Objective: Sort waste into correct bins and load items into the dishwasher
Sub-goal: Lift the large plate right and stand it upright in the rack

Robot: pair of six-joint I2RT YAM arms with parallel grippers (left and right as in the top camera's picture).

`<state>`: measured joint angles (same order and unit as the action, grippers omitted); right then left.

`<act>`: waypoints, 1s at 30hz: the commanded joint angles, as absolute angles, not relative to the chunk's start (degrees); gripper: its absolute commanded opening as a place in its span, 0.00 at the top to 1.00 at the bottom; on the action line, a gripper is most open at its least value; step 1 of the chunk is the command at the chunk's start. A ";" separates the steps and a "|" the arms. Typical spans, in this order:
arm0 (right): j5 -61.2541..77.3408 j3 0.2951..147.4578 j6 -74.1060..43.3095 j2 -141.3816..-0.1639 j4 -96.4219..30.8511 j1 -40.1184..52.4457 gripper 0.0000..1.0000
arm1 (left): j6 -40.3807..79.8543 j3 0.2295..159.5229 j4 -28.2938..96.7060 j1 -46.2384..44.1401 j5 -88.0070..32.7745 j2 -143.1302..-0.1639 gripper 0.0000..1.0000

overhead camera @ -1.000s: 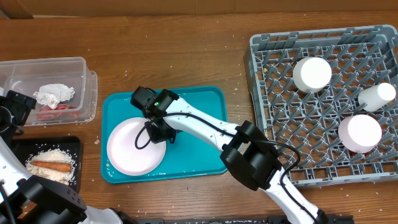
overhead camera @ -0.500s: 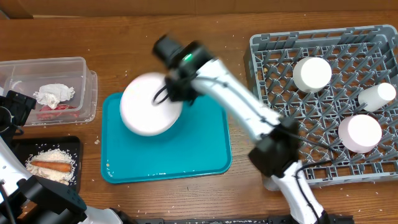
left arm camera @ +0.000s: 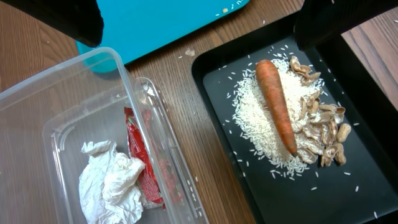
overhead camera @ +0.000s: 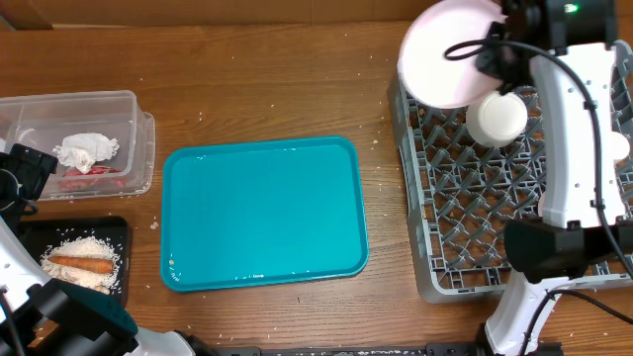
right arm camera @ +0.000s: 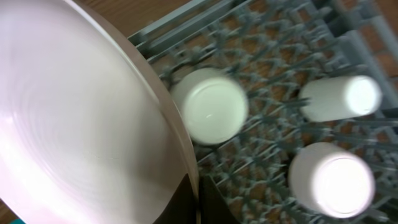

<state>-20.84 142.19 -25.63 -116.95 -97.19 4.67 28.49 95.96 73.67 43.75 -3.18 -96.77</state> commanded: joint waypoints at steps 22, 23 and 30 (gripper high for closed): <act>-38.33 127.09 -21.96 -115.20 -85.54 6.46 0.96 | 27.86 95.77 73.47 43.81 -2.57 -97.19 0.00; -38.28 126.69 -21.23 -115.20 -84.55 7.05 0.96 | 27.86 95.77 73.47 43.81 -2.57 -97.19 0.00; -40.45 121.38 -17.47 -115.20 -81.19 7.40 0.96 | 27.86 95.79 73.47 43.81 -2.57 -97.19 0.00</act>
